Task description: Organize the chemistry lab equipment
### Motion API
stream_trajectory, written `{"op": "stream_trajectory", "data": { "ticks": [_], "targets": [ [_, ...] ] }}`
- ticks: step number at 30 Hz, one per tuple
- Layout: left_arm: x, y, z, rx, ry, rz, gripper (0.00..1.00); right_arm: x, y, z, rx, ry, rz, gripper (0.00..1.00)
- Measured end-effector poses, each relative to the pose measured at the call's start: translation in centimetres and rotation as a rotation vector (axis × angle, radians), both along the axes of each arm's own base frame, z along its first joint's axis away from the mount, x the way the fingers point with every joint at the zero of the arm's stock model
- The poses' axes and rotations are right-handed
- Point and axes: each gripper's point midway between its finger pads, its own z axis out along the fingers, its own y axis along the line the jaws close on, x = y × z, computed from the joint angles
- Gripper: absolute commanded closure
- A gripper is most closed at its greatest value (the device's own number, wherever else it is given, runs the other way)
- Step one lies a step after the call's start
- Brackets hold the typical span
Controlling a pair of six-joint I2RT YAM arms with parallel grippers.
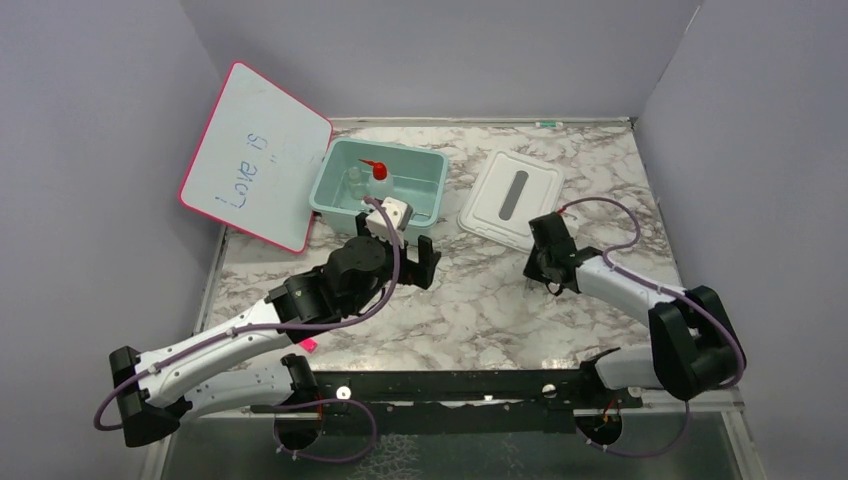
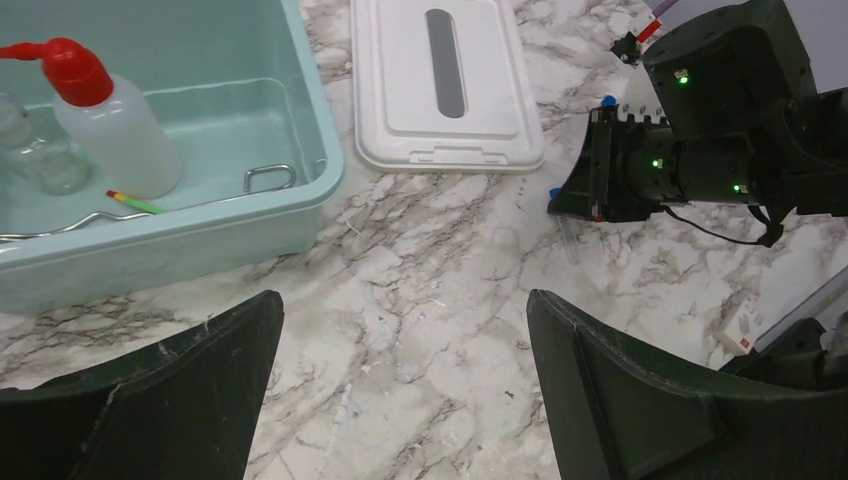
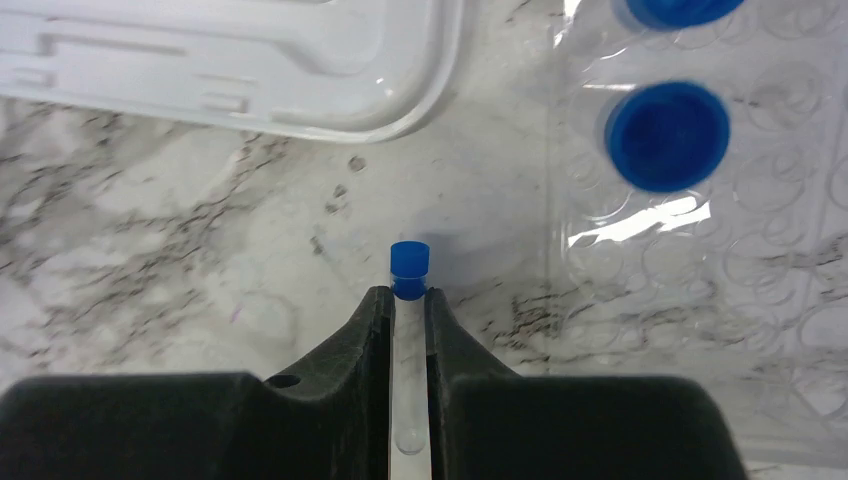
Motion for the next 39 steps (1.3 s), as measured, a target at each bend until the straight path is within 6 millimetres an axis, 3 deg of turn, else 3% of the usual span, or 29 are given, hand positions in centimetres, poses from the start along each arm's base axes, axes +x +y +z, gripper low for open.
{"op": "stream_trajectory", "data": {
  "ticks": [3, 11, 16, 22, 27, 33, 39],
  "targets": [
    [-0.4, -1.4, -0.9, -0.028, 0.040, -0.045, 0.01, -0.4, 1.2, 1.7, 0.090, -0.063, 0.038, 0.89],
    [-2.6, -6.8, -3.6, -0.134, 0.198, -0.229, 0.02, 0.1, 5.4, 11.0, 0.398, -0.324, 0.142, 0.89],
    [-3.3, -10.2, -3.3, -0.270, 0.279, -0.300, 0.18, -1.2, 7.3, 14.6, 0.557, -0.376, 0.194, 0.89],
    [-3.1, -13.0, -5.2, -0.347, 0.422, -0.277, 0.39, -3.0, 9.2, 18.4, 0.736, -0.410, 0.247, 0.89],
    [-3.1, -14.2, -5.8, -0.384, 0.466, -0.286, 0.49, -4.1, 10.1, 19.7, 0.814, -0.400, 0.286, 0.89],
    [-3.1, -15.2, -3.2, -0.440, 0.435, -0.333, 0.57, -4.8, 10.6, 20.1, 0.855, -0.374, 0.315, 0.89],
    [-2.8, -15.4, -2.6, -0.446, 0.412, -0.338, 0.56, -5.3, 10.8, 20.7, 0.875, -0.382, 0.331, 0.88]
  ]
}}
